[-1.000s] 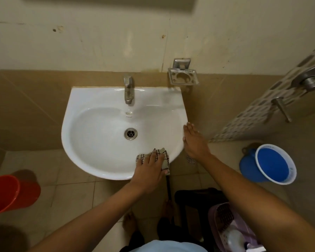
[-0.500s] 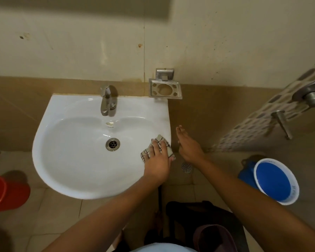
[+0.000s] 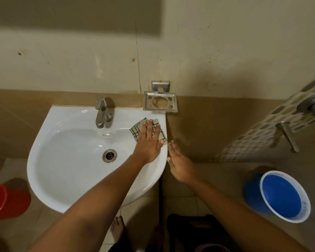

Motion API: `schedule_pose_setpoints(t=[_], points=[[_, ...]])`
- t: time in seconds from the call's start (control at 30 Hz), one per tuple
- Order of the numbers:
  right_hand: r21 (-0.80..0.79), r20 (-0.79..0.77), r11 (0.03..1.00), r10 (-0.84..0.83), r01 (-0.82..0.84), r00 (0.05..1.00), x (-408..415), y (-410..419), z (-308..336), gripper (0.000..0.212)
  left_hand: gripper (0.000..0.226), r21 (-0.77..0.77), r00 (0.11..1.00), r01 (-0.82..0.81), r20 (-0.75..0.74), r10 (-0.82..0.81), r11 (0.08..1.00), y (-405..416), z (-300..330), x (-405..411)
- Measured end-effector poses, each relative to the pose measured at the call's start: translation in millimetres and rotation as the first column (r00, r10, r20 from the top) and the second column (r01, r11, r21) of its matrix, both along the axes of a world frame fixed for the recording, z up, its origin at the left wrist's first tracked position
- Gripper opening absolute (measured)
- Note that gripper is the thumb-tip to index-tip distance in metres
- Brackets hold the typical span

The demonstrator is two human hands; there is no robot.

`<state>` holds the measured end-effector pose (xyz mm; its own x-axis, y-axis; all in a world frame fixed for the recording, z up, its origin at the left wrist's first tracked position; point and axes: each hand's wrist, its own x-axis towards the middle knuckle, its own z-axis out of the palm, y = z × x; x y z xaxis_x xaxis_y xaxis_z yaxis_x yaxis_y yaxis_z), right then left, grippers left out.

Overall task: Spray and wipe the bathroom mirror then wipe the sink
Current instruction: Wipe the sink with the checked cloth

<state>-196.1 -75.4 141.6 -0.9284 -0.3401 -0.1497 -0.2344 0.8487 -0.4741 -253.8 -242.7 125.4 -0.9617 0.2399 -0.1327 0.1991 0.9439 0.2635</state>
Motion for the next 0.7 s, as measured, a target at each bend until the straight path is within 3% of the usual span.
schedule_pose_setpoints(t=[0.13, 0.37, 0.57, 0.7], points=[[0.041, -0.024, 0.999, 0.021, -0.020, 0.999, 6, -10, -2, 0.057, 0.067, -0.054, 0.998, 0.062, -0.026, -0.063, 0.997, 5, 13, -16], [0.106, -0.071, 0.994, -0.004, 0.012, 0.997, 7, -14, -11, 0.058, 0.059, -0.130, 0.898, 0.428, -0.055, -0.437, 0.895, 8, 18, -60], [0.099, -0.041, 0.995, -0.011, 0.015, 0.999, 4, -15, -17, 0.057, 0.072, 0.098, 0.943, 0.318, -0.140, -0.303, 0.943, -29, 20, -74], [0.092, -0.026, 0.995, -0.028, 0.031, 0.999, 4, -16, -19, 0.057, 0.074, -0.012, 0.928, 0.343, -0.153, -0.340, 0.939, -76, 9, -78]])
